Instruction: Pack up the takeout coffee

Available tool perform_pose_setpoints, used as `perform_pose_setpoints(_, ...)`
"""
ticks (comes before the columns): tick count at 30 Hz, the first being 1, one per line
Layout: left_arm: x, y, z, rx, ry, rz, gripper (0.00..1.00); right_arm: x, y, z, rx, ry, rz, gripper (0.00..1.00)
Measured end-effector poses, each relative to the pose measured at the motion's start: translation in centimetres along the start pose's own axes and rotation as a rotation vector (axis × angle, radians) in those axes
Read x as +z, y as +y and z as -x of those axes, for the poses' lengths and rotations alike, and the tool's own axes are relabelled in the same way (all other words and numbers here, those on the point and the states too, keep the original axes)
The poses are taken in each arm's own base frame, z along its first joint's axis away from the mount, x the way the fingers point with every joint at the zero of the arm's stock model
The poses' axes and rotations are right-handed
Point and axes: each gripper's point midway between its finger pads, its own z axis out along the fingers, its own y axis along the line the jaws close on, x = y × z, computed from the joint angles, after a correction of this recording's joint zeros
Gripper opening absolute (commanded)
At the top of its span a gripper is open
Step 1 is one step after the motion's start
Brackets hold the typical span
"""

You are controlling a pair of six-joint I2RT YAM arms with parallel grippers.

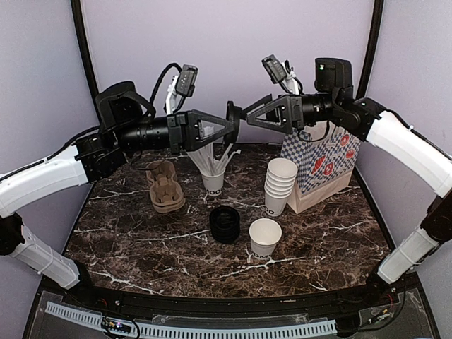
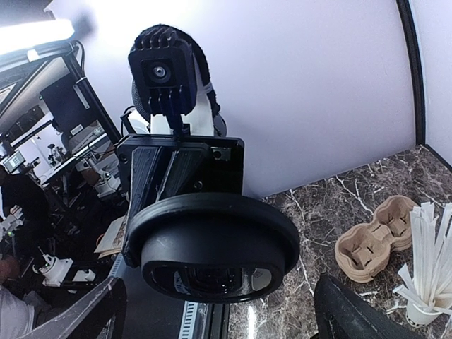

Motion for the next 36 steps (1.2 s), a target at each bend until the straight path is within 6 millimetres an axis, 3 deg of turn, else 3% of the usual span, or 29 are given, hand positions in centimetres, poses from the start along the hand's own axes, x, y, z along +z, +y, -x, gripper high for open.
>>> perform_pose_setpoints(14,0.0,0.1,0.4,0.007,-0.023,0.005,0.04,1.3,-0.9,-0.9,0.032,0.019,-0.002,0.92)
perform_pose_setpoints(36,0.0,0.1,0.7,0.003,-0.037,0.007,0.05,1.4,0.0,-0.7,0.030,0.019,0.039,0.96)
